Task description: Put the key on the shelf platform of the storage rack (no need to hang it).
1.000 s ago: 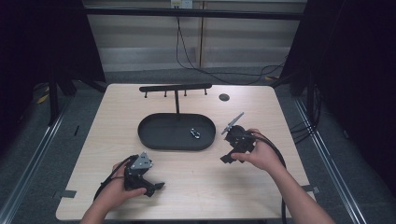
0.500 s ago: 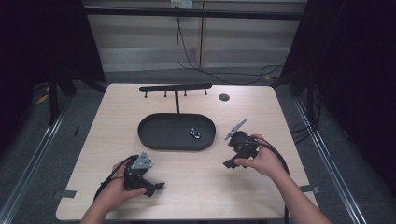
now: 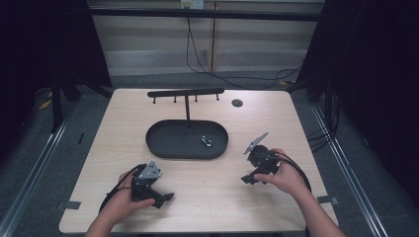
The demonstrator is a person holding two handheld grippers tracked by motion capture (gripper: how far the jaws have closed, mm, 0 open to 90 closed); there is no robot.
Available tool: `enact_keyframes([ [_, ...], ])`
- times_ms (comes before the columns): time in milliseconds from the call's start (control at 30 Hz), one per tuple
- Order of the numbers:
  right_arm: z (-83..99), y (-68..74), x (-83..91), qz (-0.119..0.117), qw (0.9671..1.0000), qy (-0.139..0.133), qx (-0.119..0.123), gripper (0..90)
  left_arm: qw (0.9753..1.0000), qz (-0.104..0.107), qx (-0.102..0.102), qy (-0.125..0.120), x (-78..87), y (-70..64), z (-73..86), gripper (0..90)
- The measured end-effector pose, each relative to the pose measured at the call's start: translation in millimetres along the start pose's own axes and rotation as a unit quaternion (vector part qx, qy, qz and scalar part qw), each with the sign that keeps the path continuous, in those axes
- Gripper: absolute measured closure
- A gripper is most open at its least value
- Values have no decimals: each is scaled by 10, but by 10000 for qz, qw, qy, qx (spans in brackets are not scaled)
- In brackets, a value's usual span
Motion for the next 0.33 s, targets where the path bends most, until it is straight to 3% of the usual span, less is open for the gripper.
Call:
enact_keyframes([
  [333,80,28,-37,81,9999,-67,-7,265,10000,-4,-1,5,1,1,0,1],
])
Point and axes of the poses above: each handheld gripper's, and its own axes: x roughly backward along the jaws, z roughly out of its underside, y roughly to its left, the point moved 4 cm from there along -x, roughly forward along the jaws, and after that the axes turned 8 degrees about z, right-handed, at the moved point
